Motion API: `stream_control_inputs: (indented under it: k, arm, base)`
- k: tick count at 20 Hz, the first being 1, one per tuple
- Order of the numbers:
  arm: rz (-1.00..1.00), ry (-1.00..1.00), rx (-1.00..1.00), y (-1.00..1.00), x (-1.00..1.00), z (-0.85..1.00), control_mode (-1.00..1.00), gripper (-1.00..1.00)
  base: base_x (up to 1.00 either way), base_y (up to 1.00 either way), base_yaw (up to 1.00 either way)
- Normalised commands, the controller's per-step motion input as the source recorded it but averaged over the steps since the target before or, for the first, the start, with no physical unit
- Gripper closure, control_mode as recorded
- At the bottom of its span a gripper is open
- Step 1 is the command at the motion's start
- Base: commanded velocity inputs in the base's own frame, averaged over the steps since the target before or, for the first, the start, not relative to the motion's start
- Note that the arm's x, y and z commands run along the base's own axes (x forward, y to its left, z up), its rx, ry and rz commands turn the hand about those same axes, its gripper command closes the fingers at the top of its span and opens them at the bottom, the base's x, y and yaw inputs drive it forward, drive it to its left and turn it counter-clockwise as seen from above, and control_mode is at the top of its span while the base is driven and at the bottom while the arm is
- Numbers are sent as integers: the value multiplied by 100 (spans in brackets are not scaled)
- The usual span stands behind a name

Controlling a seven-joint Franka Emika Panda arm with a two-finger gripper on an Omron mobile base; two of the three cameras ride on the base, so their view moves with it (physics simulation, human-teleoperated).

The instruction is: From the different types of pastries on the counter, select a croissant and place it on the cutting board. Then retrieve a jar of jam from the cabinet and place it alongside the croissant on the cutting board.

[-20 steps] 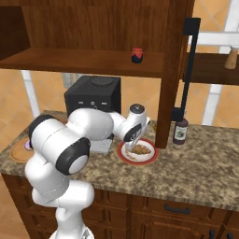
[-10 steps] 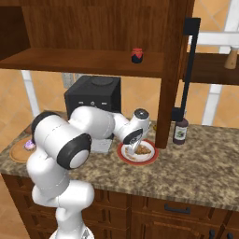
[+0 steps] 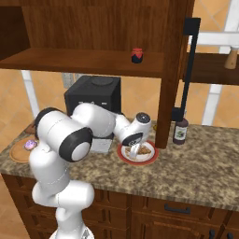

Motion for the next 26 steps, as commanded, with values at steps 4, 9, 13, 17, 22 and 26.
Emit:
stream_control_inputs:
  k: [4,9,13,17,22,26]
  arm:
    - [0,0,0,0,0,-21,-100,-100]
    - [0,5,0,0,0,-31,-100,-100]
    - [0,12,0,0,3,-40,-100,100]
    - [0,1,0,0,0,-4,-100,100]
    - [0,0,0,3,0,17,-100,100]
    - [1,-5,-1,46,-16,35,-100,100]
  base:
    - [0,0,0]
    - [0,0,0]
    - [0,0,0]
    - [0,0,0]
    - [0,0,0]
    - [0,0,0]
